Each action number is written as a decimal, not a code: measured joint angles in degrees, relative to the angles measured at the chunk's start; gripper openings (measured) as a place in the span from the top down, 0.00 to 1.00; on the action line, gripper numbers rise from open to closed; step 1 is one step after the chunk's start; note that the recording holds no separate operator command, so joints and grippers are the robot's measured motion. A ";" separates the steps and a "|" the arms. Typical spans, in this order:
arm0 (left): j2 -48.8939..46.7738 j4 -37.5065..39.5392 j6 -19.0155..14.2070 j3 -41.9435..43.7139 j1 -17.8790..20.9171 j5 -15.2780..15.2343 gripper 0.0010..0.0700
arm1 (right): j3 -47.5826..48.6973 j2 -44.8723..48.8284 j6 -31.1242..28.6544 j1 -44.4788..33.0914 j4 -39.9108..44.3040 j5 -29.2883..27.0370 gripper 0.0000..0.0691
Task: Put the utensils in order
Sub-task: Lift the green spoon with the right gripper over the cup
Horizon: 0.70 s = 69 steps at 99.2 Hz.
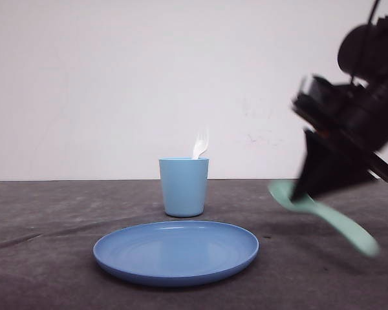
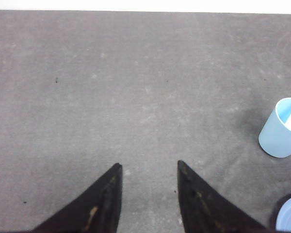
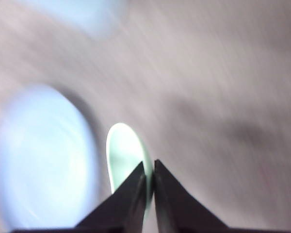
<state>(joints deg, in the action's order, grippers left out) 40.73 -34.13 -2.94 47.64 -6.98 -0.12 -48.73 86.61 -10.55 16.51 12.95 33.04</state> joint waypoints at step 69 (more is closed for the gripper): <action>0.00 -0.02 0.00 0.00 0.00 0.00 0.73 | -9.35 3.02 8.41 11.41 -49.31 -13.79 0.97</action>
<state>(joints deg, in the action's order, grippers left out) 40.73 -34.15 -2.94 47.64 -6.98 -0.12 -58.08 89.62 -2.13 27.92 -36.36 19.25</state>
